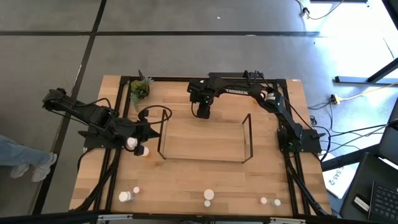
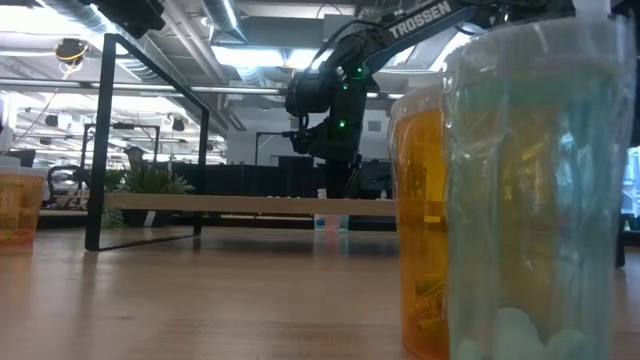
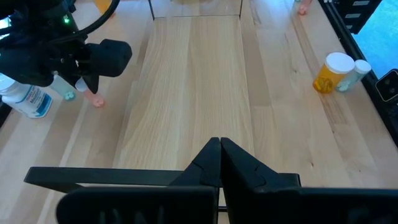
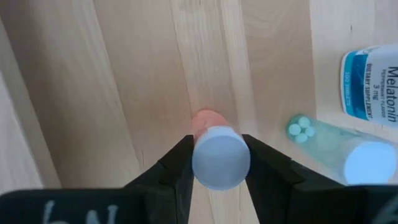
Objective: Pick and place medicine bottles onto shelf by color
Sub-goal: Move the middle right pill bottle on the shelf
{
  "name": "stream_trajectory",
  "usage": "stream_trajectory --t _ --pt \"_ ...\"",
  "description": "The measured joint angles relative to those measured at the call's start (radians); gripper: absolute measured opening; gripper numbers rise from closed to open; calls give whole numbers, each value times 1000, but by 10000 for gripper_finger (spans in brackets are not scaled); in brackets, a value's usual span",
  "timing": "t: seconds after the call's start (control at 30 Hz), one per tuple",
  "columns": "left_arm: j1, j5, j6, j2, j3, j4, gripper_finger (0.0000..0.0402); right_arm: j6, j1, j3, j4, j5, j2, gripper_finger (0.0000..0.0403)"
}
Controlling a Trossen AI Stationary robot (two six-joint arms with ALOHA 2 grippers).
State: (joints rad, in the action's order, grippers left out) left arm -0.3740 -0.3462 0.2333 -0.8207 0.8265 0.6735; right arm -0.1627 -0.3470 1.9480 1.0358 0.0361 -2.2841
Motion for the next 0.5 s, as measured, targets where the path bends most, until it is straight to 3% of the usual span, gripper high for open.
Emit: stream_trajectory --t 0.23,0.5 --pt "0 0 0 0 0 0 0 -17 11 14 29 8 11 115" --pt "0 0 0 0 0 0 0 -50 70 160 196 42 16 120"
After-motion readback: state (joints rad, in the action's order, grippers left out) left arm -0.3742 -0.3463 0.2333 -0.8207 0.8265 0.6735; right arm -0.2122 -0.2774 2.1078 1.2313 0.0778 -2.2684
